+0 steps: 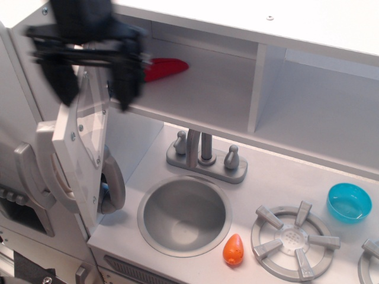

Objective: Close microwave

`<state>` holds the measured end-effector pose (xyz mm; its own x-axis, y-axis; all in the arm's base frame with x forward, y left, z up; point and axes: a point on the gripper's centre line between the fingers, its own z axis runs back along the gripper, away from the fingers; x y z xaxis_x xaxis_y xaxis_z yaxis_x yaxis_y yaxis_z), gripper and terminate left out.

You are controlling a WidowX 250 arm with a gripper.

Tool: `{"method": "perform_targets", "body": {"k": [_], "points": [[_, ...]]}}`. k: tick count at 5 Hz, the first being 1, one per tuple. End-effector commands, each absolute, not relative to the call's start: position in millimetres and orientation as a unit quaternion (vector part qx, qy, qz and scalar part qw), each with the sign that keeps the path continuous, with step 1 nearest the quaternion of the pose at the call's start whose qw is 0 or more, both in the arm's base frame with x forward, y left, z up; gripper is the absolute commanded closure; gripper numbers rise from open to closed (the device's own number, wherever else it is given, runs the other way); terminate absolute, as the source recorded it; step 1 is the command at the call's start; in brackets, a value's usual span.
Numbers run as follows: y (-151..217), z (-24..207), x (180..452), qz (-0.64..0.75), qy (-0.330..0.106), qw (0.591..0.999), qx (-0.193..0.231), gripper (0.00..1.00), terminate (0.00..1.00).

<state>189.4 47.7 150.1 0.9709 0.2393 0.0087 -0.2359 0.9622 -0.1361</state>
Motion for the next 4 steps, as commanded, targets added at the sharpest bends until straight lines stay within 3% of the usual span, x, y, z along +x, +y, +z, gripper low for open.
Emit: {"method": "perform_targets", "body": {"k": [1, 2, 4], "points": [[78, 168, 159, 0.097, -0.043, 0.993, -0.057, 0.00, 0.00], [78, 152, 159, 0.102, -0.040, 0.993, -0.040, 0.00, 0.00], [64, 136, 182, 0.138, -0.068, 0.987, -0.051, 0.00, 0.00]]}}
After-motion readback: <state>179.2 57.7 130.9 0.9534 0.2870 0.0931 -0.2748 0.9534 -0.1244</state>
